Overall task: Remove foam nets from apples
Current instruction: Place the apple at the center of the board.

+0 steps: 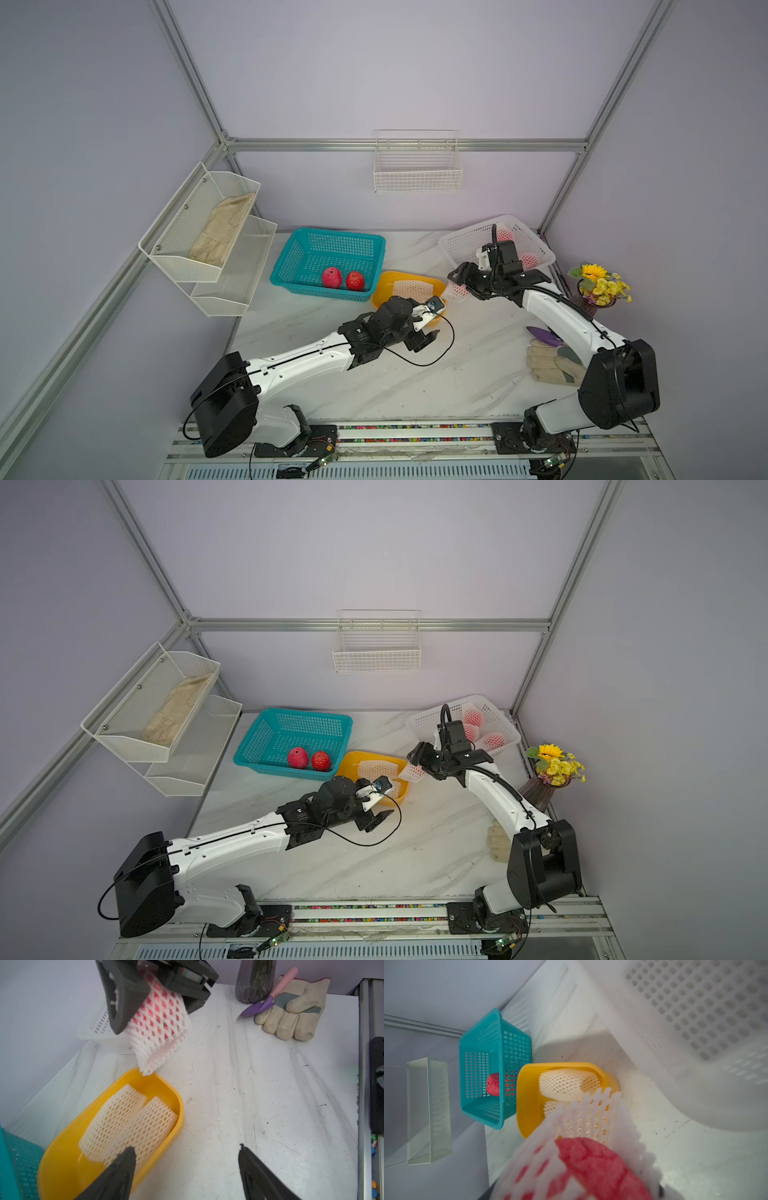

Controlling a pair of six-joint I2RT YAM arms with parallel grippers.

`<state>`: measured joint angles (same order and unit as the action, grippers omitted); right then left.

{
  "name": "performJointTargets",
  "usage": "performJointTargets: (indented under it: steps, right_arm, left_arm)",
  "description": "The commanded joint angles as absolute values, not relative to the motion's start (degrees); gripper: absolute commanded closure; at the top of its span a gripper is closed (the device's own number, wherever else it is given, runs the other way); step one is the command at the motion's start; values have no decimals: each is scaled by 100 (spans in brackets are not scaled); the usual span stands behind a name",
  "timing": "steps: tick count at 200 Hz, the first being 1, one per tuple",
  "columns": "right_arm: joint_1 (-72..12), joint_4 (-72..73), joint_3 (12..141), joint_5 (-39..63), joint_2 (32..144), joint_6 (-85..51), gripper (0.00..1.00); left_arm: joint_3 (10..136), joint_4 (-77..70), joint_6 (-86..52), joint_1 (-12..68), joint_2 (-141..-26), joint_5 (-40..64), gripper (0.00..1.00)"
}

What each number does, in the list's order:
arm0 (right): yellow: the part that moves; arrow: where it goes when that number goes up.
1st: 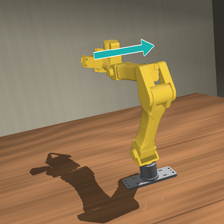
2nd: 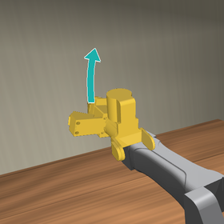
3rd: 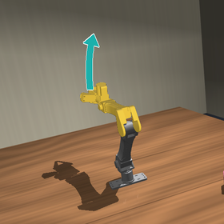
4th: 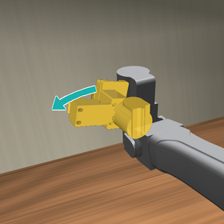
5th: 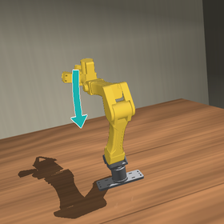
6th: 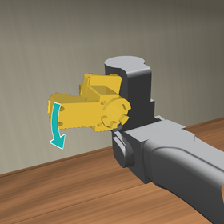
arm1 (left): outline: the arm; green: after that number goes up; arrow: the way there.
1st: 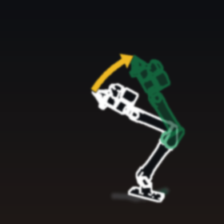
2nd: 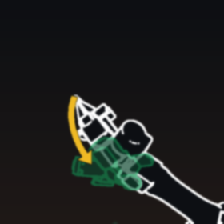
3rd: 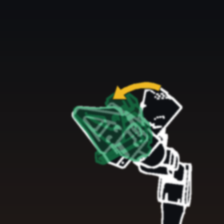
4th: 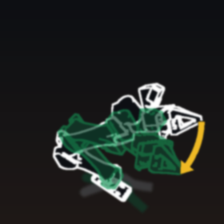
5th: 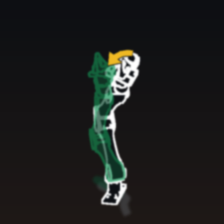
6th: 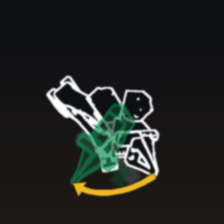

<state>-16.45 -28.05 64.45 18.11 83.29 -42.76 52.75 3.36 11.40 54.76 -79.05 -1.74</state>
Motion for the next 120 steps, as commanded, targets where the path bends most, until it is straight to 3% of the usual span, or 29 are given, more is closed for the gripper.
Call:
performJointTargets:
  steps: [1,71,120]
  right_arm:
    - [-1875,-2815,6131,1906,8070,-4950,37]
    - [-2471,-2410,5420,1993,7914,-5570,36]
    - [-2561,-2394,4982,1971,7884,-5765,36]
  left_arm:
    - [5231,-367,1406,5587,-7873,-261,23]
    - [4597,-814,1632,5731,-7874,22,35]
    - [4102,-596,1367,5748,-7294,-27,29]
